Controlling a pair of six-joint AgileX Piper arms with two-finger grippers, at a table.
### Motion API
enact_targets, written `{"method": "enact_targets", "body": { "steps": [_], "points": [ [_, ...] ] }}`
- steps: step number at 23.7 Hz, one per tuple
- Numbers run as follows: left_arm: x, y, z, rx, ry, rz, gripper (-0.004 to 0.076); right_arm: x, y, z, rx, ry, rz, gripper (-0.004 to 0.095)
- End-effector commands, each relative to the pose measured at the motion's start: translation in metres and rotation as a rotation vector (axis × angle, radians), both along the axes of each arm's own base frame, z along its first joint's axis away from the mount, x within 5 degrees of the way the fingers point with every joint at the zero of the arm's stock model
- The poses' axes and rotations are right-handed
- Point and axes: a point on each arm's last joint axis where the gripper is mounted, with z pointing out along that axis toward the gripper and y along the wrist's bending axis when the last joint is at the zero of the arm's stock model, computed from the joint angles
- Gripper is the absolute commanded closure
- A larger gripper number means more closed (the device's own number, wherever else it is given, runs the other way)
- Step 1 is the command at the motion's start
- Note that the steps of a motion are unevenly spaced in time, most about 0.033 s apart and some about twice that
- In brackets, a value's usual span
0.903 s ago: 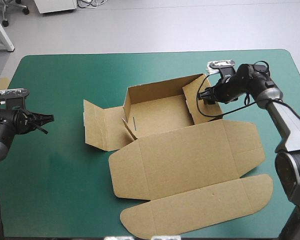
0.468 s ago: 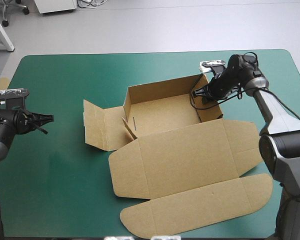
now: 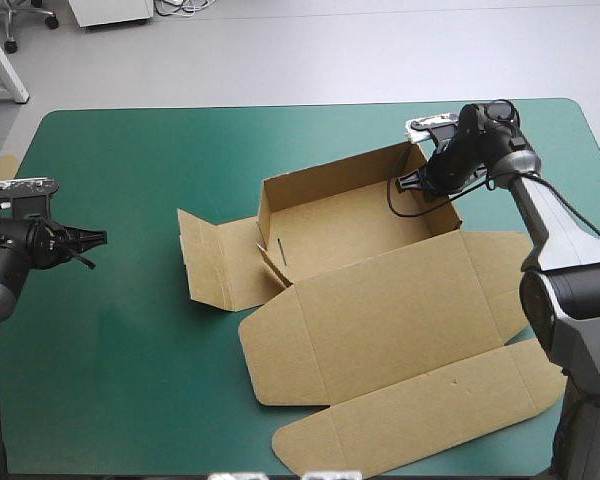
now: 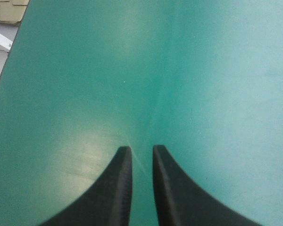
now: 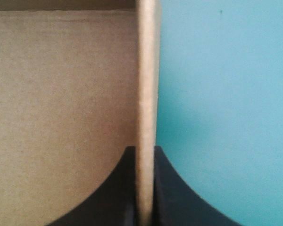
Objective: Fold the box
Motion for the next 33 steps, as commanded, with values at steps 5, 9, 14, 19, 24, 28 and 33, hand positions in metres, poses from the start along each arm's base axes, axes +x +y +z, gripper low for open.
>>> {"method": "enact_targets", "body": {
  "steps": [5,9,14,19,24,28,33],
  "points": [
    [0.001,-0.001,0.019,0.039,-0.084,-0.025,0.061,-0.037,-0.021,0.116,0.178,-0.306,-0.044,0.0923],
    [0.002,-0.001,0.02,0.04,-0.107,-0.031,0.061,-0.059,-0.035,0.155,0.236,-0.407,-0.051,0.0923],
    [0.005,-0.003,0.021,0.018,-0.142,-0.033,0.061,-0.094,-0.046,0.198,0.36,-0.511,-0.031,0.0923],
    [0.013,-0.011,0.021,-0.119,-0.223,-0.029,0.061,-0.134,-0.045,0.226,0.372,-0.551,0.019,0.0923],
    [0.025,-0.051,0.011,-0.524,-0.218,-0.284,0.061,-0.146,-0.044,0.231,0.37,-0.55,0.04,0.0923],
    [0.019,-0.08,0.026,-0.81,-0.264,-0.514,0.061,-0.139,-0.045,0.227,0.373,-0.555,0.026,0.0923],
    [0.01,-0.105,0.056,-1.127,-0.402,-0.732,0.061,-0.125,-0.045,0.215,0.377,-0.511,0.025,0.0923]
  ]
}}
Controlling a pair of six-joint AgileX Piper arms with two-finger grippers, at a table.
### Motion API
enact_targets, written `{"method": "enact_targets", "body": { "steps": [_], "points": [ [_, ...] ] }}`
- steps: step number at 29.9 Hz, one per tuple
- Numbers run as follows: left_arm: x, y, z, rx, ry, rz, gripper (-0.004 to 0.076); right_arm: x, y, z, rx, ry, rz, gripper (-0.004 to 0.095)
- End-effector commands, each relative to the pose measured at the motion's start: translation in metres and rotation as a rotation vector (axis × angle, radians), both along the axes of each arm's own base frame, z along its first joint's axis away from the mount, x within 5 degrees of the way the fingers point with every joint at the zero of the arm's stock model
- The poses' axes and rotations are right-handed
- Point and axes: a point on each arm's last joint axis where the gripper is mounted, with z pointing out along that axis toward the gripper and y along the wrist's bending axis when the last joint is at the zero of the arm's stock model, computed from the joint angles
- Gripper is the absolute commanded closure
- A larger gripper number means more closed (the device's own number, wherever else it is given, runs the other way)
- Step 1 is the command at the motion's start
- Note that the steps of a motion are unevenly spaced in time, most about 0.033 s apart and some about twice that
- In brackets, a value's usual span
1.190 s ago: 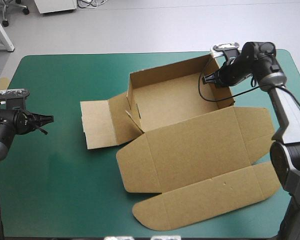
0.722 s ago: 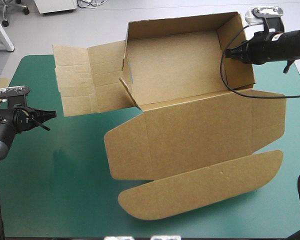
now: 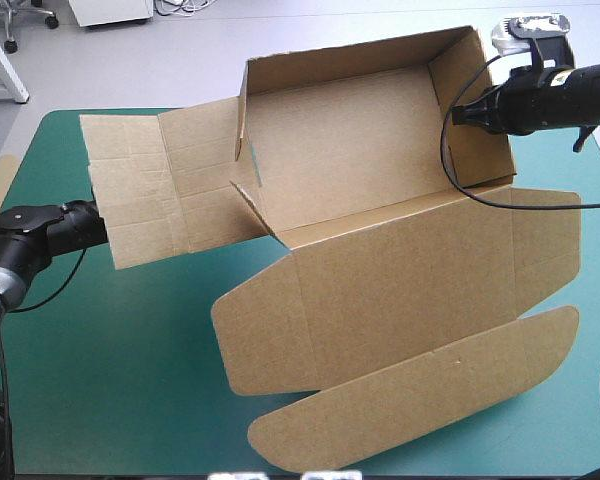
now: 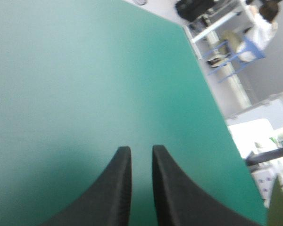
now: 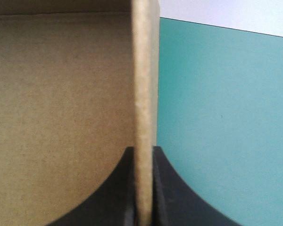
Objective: Fold the box
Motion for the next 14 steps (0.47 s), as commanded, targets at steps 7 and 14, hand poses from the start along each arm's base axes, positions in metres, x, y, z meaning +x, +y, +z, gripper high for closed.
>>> {"method": "enact_targets", "body": {
  "steps": [7,14],
  "points": [
    [-0.021,-0.039,0.058,-0.432,-0.205,-0.246,0.061,0.003,0.001,0.008,0.046,-0.056,-0.007,0.0923],
    [-0.023,-0.053,0.063,-0.451,-0.207,-0.293,0.0569,0.012,-0.001,0.001,0.036,-0.043,-0.017,0.0923]
  ]
}}
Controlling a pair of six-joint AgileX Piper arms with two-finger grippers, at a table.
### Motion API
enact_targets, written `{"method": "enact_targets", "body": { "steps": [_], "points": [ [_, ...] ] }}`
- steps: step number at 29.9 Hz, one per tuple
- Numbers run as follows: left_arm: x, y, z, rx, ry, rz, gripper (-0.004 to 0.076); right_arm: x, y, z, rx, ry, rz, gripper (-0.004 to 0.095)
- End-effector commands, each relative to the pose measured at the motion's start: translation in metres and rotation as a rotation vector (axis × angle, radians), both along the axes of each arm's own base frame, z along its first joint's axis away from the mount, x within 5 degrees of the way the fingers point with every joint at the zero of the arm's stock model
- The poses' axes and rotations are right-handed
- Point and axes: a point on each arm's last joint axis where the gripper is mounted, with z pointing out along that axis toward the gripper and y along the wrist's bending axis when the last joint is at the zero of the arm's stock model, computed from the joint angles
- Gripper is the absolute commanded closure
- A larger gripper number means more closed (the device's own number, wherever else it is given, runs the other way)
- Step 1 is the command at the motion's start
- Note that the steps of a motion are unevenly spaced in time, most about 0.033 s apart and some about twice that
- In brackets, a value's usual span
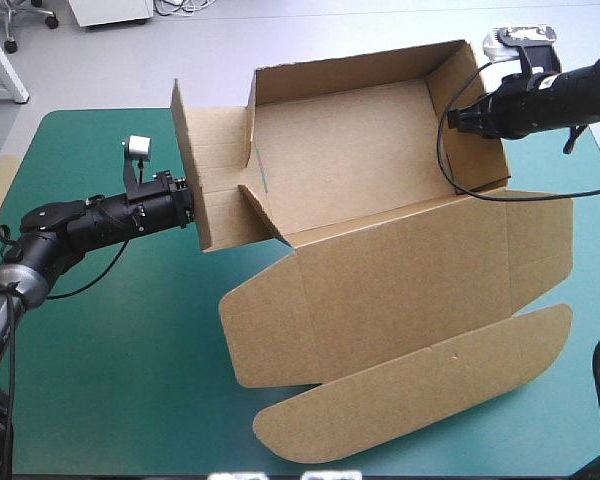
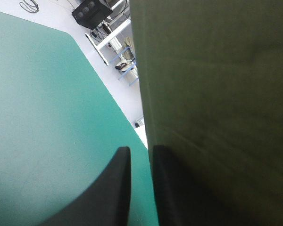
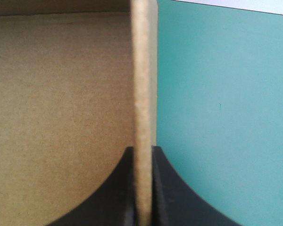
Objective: Fold the box
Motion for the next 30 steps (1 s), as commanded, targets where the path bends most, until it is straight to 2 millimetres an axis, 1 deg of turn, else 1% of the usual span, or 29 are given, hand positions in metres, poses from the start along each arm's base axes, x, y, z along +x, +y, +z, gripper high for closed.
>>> {"method": "enact_targets", "body": {
  "steps": [1,5,6,7,13,18,21,24,28,30],
  "points": [
    [-0.012,-0.004,0.039,-0.179,-0.099,-0.077,0.0545,-0.01,0.002,0.023,0.047,-0.107,-0.01,0.0923],
    [-0.011,-0.004,0.053,-0.195,-0.102,-0.084,0.0391,-0.004,0.0,0.017,0.033,-0.092,-0.02,0.0923],
    [-0.011,-0.004,0.057,-0.2,-0.104,-0.087,0.0363,-0.003,0.0,0.016,0.03,-0.089,-0.024,0.0923],
    [-0.011,-0.004,0.06,-0.204,-0.105,-0.089,0.035,-0.001,-0.001,0.015,0.023,-0.085,-0.03,0.0923],
    [-0.011,-0.007,0.078,-0.208,-0.144,-0.101,0.0346,0.004,-0.001,0.011,0.03,-0.079,-0.036,0.0923],
    [-0.008,-0.018,0.079,-0.129,-0.143,-0.076,0.0346,0.004,-0.001,0.011,0.035,-0.082,-0.04,0.0923],
    [-0.009,-0.024,0.083,-0.11,-0.144,-0.084,0.0346,0.004,-0.001,0.011,0.042,-0.077,-0.046,0.0923],
    [-0.008,-0.026,0.088,-0.066,-0.14,-0.06,0.0346,0.004,-0.001,0.011,0.054,-0.07,-0.057,0.0923],
    [-0.004,-0.026,0.087,0.043,-0.111,-0.02,0.0346,0.004,-0.001,0.011,0.075,-0.057,-0.077,0.0923],
    [-0.003,-0.025,0.086,0.063,-0.098,-0.008,0.0346,0.004,-0.001,0.011,0.085,-0.051,-0.086,0.0923]
  ]
}}
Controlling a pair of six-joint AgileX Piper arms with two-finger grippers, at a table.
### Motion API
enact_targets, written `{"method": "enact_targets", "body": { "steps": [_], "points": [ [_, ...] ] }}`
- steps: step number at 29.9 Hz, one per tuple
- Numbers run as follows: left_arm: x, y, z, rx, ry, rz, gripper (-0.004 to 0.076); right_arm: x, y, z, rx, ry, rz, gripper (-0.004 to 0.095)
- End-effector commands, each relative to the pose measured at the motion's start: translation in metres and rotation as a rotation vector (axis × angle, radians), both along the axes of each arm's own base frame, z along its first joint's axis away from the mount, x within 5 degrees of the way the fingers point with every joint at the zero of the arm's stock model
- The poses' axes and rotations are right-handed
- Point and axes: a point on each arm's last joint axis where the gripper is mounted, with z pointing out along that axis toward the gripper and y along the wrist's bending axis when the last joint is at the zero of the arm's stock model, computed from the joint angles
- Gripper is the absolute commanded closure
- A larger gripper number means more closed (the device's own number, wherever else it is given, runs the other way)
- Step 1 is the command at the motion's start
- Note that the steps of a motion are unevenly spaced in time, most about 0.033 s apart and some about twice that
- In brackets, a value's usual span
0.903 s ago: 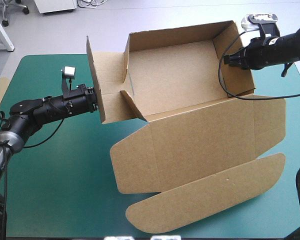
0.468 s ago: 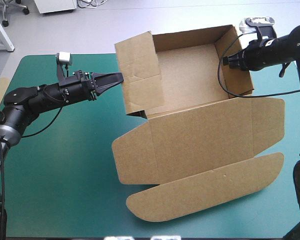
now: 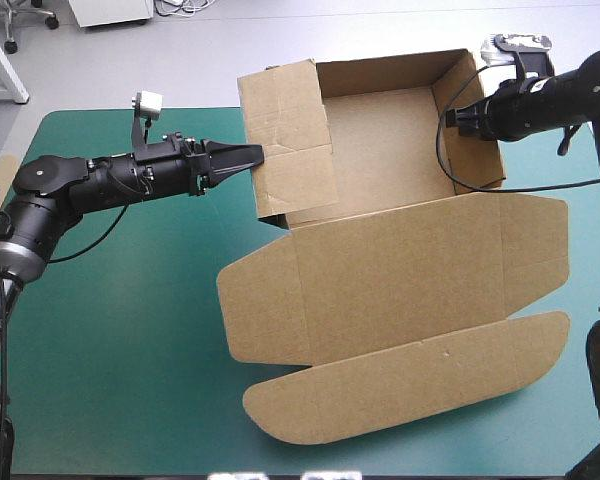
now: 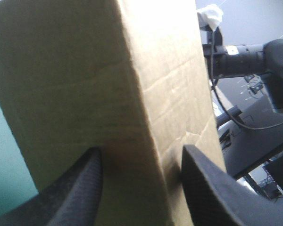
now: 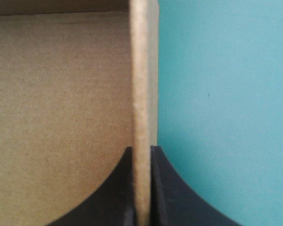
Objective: Fold the box
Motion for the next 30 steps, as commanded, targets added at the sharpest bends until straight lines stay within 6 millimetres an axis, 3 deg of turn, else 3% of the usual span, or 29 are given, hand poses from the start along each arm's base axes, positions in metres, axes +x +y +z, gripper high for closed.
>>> {"method": "enact_targets", "body": {
  "steps": [1,14,30],
  "points": [
    [-0.008,0.0,0.022,-0.022,-0.026,0.025,0.0346,-0.015,0.003,0.031,0.086,-0.108,-0.03,0.0923],
    [0.017,-0.017,0.031,0.107,0.005,0.042,0.0347,-0.013,0.005,0.028,0.136,-0.082,-0.053,0.0923],
    [0.017,-0.016,0.043,0.218,0.007,0.11,0.0359,-0.009,0.01,0.024,0.185,-0.051,-0.051,0.0919]
  ]
}}
